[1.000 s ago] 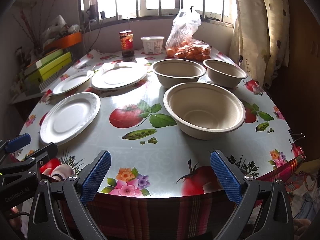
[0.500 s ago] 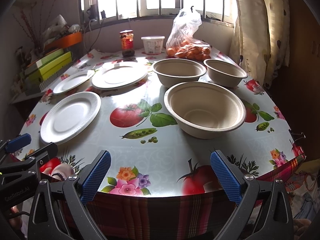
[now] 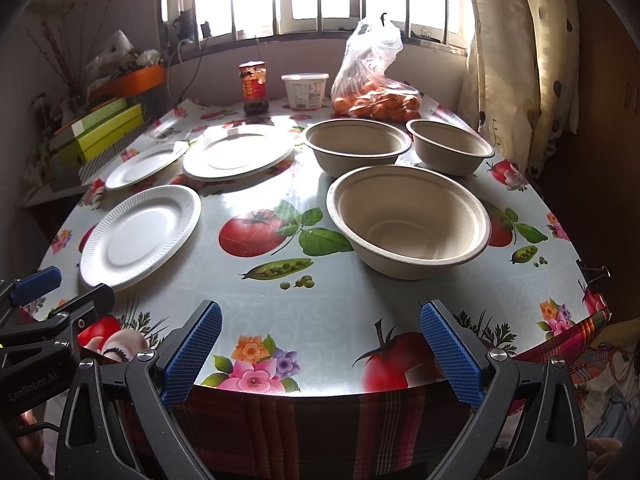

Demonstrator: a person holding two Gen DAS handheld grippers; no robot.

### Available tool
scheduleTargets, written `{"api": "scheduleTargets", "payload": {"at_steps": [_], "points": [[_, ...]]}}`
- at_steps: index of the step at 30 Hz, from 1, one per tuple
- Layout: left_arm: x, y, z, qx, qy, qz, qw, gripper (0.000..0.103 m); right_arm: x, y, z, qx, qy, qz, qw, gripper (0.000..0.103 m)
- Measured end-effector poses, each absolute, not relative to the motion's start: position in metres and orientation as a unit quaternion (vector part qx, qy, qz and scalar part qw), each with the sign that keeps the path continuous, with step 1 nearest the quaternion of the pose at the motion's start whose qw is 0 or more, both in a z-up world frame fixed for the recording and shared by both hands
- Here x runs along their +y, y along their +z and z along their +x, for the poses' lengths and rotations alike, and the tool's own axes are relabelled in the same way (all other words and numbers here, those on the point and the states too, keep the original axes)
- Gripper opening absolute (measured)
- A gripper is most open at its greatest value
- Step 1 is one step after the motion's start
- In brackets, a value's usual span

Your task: Organize plates and bowls

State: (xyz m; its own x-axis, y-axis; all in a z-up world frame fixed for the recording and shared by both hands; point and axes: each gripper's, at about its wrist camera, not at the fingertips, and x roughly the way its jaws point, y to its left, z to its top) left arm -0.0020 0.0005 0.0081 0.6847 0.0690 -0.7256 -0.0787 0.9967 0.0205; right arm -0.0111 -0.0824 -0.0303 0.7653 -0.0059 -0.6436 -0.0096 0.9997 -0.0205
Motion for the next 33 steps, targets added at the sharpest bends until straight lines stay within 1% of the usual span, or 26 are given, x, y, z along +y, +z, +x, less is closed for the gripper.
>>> {"api": "scheduleTargets", "payload": {"at_steps": [33], "points": [[-0.0007, 0.0112, -0.0003, 0.393, 0.039, -0.005, 0.919, 0.082, -0.0819, -0.0298, -0.0104, 0.343, 0.001, -0.012, 0.939, 0.101]]}}
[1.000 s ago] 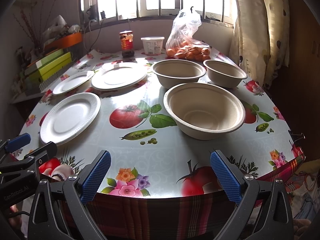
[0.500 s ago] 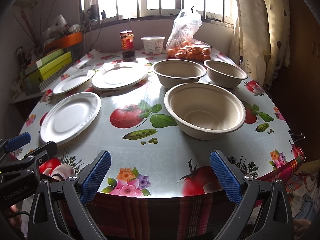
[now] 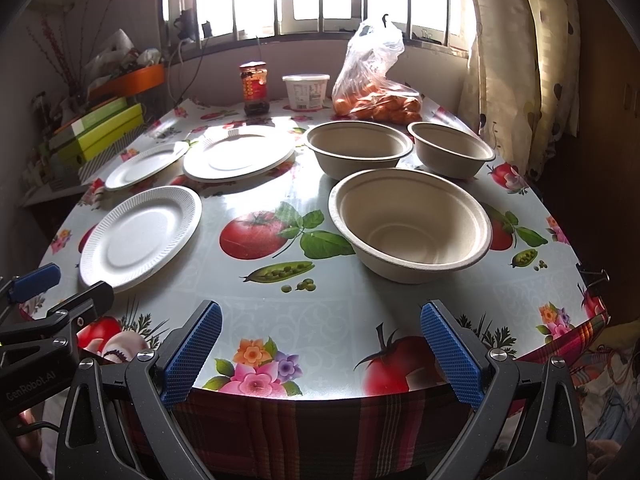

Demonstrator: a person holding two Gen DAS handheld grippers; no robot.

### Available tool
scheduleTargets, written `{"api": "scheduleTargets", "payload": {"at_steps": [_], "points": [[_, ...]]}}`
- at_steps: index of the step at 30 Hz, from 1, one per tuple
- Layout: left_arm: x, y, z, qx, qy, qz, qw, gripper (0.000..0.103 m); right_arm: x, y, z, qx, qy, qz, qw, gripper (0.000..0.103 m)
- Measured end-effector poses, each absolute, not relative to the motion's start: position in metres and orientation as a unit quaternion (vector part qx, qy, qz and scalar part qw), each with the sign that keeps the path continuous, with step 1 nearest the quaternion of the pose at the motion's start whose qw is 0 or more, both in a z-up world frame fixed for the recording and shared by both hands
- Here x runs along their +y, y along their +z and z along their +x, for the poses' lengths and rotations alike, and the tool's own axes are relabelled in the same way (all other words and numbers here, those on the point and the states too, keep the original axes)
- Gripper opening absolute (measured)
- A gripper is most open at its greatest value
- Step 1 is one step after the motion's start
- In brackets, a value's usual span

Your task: Organize plates and bowls

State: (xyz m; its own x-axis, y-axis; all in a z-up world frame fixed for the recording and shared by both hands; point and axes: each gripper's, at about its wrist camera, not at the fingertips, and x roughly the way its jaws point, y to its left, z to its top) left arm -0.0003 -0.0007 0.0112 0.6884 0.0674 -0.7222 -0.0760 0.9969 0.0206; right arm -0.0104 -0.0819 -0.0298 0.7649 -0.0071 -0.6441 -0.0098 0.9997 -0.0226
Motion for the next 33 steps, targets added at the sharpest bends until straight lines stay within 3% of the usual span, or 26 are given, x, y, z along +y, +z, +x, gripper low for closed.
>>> {"api": "scheduleTargets", "payload": {"at_steps": [33], "points": [[0.048, 0.025, 0.018, 0.385, 0.067, -0.029, 0.920, 0.082, -0.047, -0.004, 0.018, 0.304, 0.066, -0.058, 0.949, 0.101]]}}
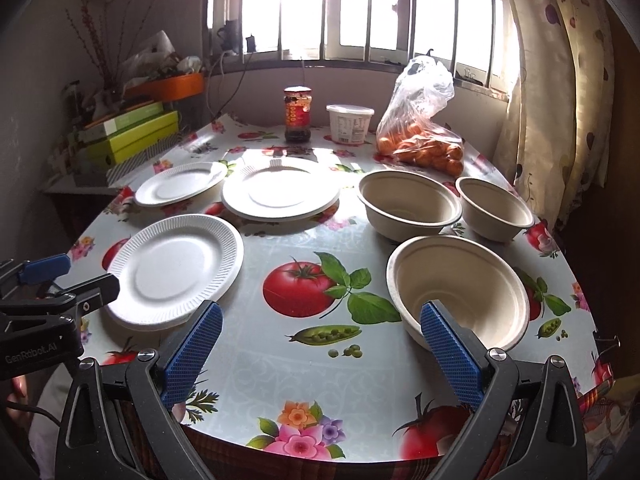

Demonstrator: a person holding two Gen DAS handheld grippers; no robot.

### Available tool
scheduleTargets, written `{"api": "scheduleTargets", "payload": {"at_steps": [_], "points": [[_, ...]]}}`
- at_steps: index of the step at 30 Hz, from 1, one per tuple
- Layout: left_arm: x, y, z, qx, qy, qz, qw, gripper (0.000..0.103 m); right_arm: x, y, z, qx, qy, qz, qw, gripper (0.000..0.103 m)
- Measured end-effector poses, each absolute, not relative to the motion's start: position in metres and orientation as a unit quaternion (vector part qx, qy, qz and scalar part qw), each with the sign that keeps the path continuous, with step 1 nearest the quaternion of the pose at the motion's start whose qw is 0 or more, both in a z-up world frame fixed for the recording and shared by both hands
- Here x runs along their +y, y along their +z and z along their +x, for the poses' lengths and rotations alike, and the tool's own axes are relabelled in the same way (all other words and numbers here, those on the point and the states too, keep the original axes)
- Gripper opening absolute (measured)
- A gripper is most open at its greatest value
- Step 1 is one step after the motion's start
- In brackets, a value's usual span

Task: Organize plates and bowls
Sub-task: 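Move the left gripper to the rim of the nearest white paper plate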

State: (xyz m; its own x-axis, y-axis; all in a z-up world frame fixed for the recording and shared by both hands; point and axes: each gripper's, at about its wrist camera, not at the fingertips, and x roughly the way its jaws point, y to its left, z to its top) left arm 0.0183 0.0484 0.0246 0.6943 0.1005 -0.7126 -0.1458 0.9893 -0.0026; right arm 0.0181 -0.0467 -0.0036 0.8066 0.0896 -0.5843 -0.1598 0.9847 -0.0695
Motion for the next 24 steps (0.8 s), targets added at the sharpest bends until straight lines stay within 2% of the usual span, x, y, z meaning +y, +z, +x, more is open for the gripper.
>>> {"api": "scheduleTargets", "payload": {"at_steps": [24], "points": [[0.119, 0.050, 0.074, 0.381, 0.108, -0.069, 0.915, 0.082, 0.021, 0.038, 0.107, 0.310, 0.168, -0.088, 0.932, 0.100]]}}
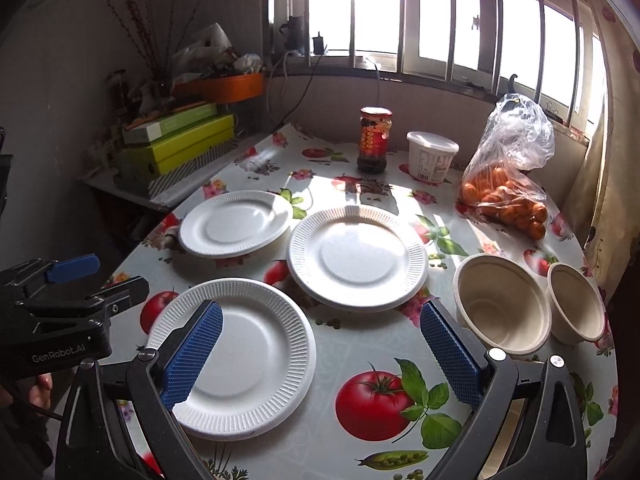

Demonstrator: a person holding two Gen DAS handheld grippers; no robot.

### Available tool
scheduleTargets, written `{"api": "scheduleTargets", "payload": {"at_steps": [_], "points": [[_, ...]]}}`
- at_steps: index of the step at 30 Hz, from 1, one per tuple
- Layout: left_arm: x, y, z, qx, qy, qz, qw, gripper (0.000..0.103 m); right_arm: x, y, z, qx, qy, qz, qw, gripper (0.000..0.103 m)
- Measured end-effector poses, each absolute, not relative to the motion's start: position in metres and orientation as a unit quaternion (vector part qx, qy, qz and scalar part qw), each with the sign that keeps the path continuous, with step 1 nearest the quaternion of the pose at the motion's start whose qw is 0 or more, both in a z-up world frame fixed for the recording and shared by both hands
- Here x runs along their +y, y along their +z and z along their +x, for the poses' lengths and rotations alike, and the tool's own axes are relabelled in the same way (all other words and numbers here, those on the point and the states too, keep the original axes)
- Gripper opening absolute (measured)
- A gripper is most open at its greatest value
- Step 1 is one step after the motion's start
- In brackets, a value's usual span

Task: Organize plates and bowls
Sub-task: 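Move the left gripper to the rim of the nearest white paper plate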

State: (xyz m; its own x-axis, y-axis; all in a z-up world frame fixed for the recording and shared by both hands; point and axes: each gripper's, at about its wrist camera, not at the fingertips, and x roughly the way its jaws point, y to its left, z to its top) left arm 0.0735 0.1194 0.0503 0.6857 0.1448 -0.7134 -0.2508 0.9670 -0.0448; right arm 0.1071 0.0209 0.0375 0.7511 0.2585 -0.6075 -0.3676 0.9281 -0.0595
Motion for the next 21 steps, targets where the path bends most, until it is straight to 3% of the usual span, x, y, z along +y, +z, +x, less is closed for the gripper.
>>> {"api": "scheduleTargets", "payload": {"at_steps": [21], "points": [[0.199, 0.058, 0.122, 0.385, 0.131, -0.113, 0.906, 0.082, 0.073, 0.057, 0.197, 0.311, 0.230, -0.136, 0.912, 0.098]]}}
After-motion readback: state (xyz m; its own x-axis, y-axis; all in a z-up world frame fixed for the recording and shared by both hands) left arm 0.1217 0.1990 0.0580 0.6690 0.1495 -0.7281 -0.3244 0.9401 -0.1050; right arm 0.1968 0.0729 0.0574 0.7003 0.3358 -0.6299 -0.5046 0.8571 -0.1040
